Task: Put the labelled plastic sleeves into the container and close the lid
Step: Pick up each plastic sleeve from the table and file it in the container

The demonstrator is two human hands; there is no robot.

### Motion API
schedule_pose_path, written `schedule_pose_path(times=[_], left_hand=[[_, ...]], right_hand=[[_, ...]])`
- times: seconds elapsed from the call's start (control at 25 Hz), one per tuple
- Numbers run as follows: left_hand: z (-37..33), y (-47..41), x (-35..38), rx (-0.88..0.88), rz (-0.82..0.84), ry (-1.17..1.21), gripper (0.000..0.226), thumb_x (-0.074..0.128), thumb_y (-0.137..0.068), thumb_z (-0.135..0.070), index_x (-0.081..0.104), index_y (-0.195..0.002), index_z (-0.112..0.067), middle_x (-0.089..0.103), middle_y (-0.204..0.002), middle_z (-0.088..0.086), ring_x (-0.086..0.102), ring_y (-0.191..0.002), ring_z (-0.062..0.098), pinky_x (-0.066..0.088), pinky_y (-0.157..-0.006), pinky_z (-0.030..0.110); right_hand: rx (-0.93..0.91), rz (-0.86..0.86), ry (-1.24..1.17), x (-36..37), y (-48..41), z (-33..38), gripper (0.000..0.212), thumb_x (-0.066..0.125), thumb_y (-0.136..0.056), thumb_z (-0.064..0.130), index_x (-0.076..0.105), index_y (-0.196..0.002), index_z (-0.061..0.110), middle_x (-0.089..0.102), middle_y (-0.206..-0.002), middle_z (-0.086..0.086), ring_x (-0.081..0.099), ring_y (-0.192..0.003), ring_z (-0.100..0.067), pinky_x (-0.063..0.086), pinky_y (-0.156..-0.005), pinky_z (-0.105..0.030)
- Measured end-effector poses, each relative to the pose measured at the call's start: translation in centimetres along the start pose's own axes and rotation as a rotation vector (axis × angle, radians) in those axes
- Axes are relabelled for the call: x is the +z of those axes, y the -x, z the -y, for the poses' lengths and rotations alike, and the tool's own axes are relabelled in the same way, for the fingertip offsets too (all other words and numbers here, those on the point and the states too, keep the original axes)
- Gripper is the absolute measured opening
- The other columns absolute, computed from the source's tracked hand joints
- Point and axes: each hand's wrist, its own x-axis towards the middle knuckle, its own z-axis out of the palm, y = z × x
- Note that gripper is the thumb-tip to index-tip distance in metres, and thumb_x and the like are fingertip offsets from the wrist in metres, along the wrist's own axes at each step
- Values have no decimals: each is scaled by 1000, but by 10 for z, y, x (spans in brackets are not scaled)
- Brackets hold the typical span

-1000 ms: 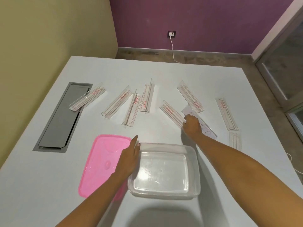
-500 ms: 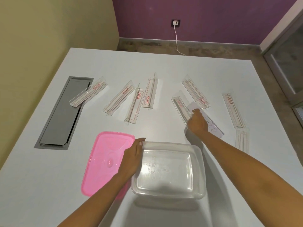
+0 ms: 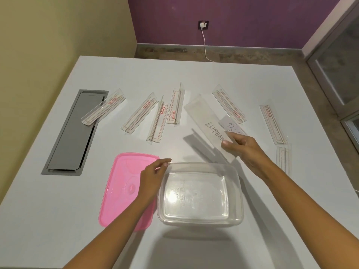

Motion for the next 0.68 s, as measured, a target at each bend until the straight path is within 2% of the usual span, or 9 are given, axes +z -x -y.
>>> schedule_pose_path(times=[0.08, 0.24, 0.36, 0.44, 0.6, 0.68], left_hand=[[1, -2, -4, 5, 18, 13, 22, 55, -93, -24, 70, -109, -27, 71, -102, -12, 62, -93, 3, 43, -80, 11], [4, -4, -11, -2, 76, 55, 21, 57, -92, -24, 70, -108, -27, 72, -104, -7, 64, -102, 12, 49, -92, 27], [4, -6, -12, -5, 110, 106, 22, 56, -93, -22, 71, -108, -26, 71, -108, -5, 61, -110, 14, 46, -102, 37], [4, -7, -11, -19, 110, 128, 22, 56, -93, -20, 72, -107, -25, 71, -110, -3, 61, -111, 15, 44, -104, 43], [4, -6, -9, -19, 103, 133, 22, 55, -93, -19, 72, -108, -22, 71, -111, -1, 61, -111, 16, 43, -105, 45], [4, -6, -9, -14, 100, 126, 23, 55, -93, -19, 72, -108, -21, 71, -111, -1, 61, -111, 15, 44, -105, 44]], right_hand=[[-9, 54, 91, 3, 23, 3, 50, 78, -71, 20, 65, -119, 22, 68, -121, 4, 61, -115, -10, 45, -101, -29], [-2, 114, 492, 12, 59, -6, 51, 86, -65, 19, 69, -113, 25, 66, -116, 10, 60, -111, -6, 43, -103, -28], [-15, 89, 743, 23, 71, -22, 56, 87, -64, 23, 66, -116, 26, 63, -118, 9, 57, -113, -8, 40, -100, -22], [5, 140, 862, 32, 70, -37, 59, 84, -68, 23, 60, -121, 24, 59, -124, 6, 51, -118, -10, 38, -98, -21], [35, 251, 1050, 48, 51, -67, 62, 75, -77, 14, 47, -133, 16, 48, -132, -4, 39, -127, -20, 35, -103, -27], [14, 250, 1112, 54, 39, -78, 59, 71, -80, 9, 46, -133, 12, 47, -130, -8, 42, -123, -25, 37, -100, -30]])
